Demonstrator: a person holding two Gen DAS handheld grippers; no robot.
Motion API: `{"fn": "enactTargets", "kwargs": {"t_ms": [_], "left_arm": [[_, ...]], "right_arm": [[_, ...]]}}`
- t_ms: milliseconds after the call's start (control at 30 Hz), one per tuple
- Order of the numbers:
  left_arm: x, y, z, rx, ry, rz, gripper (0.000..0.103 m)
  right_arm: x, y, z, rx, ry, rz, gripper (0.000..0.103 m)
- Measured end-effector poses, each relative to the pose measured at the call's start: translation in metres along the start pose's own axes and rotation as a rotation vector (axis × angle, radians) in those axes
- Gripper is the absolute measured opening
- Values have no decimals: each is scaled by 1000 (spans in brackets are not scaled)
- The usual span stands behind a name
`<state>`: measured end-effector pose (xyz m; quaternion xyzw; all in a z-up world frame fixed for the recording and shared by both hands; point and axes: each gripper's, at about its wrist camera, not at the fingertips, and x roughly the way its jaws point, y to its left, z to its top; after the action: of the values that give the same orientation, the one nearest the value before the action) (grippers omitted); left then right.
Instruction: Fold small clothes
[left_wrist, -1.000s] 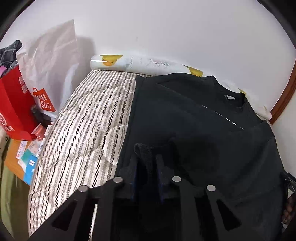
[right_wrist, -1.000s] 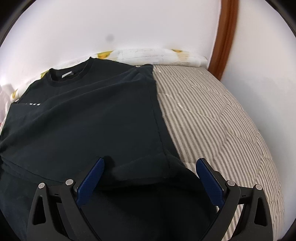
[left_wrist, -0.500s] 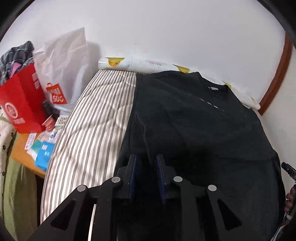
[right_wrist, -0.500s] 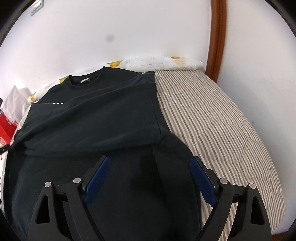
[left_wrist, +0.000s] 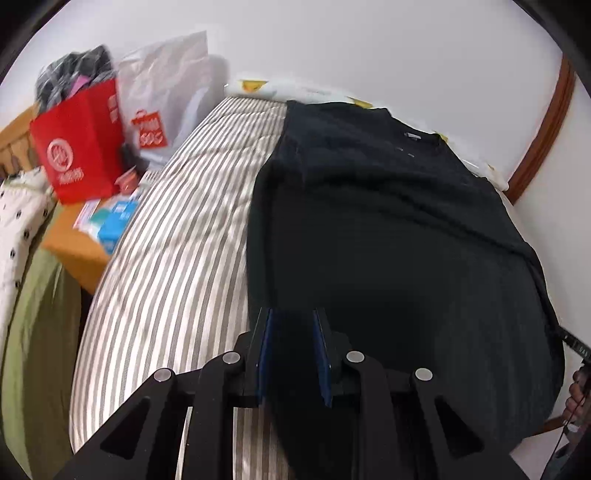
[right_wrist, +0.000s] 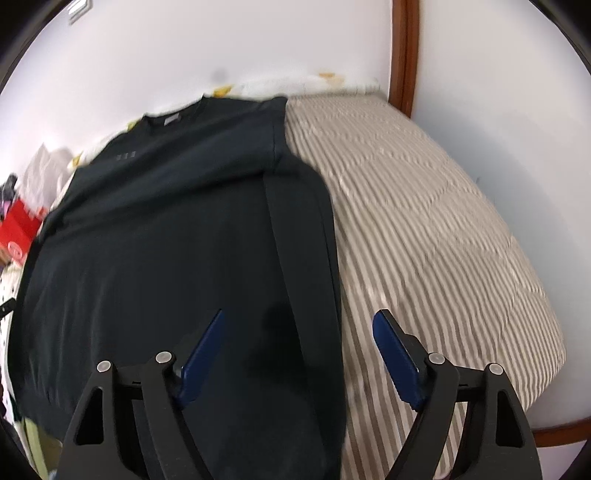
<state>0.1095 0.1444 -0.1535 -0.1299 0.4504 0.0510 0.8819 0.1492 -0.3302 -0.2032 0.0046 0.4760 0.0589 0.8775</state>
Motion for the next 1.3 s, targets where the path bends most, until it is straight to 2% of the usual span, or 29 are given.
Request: {"fn": "enactTargets", "kwargs": {"t_ms": [133,200,267,633,767,800,967,1033,1067,1100,1167,1300], "left_arm": [[-9,6,-22,-25,9,-9,21],[-12,7,-31,-37,14,-13,35],[-14,9,-38,-46,17,-22,38],[-17,0,-57,-17,42,-53,38],[-17,-6,-60,15,40,-45,38],[-17,-8,-61,23,36,-38,38],[-14,-15,-60,44,22,-11,38],[-12,-19,-58,55,28,13,35],[-11,-22,-57,72,30,46,26],[-10,-24,-57,84,31,60,15],[-11,-24,-55,76,33,45,8],[-18,-21,-54,93,23,33,6]], "right_arm": [[-8,-7,-17,40,-7,48,69],[-13,-7,-25,51,-22,73,66],[-16,-4,-31,44,-31,75,63],[-12,6,-50,0,-12,59,58],[-7,9,-52,-6,-14,41,50],[-7,9,-52,-15,-19,36,44],[-7,14,-52,-34,-35,30,29],[-8,12,-51,-32,-34,35,23],[-9,11,-51,-42,-33,41,14],[-11,11,-51,-47,-35,45,10],[-17,8,-51,-44,-48,61,9],[-28,5,-53,-56,-61,70,6]]}}
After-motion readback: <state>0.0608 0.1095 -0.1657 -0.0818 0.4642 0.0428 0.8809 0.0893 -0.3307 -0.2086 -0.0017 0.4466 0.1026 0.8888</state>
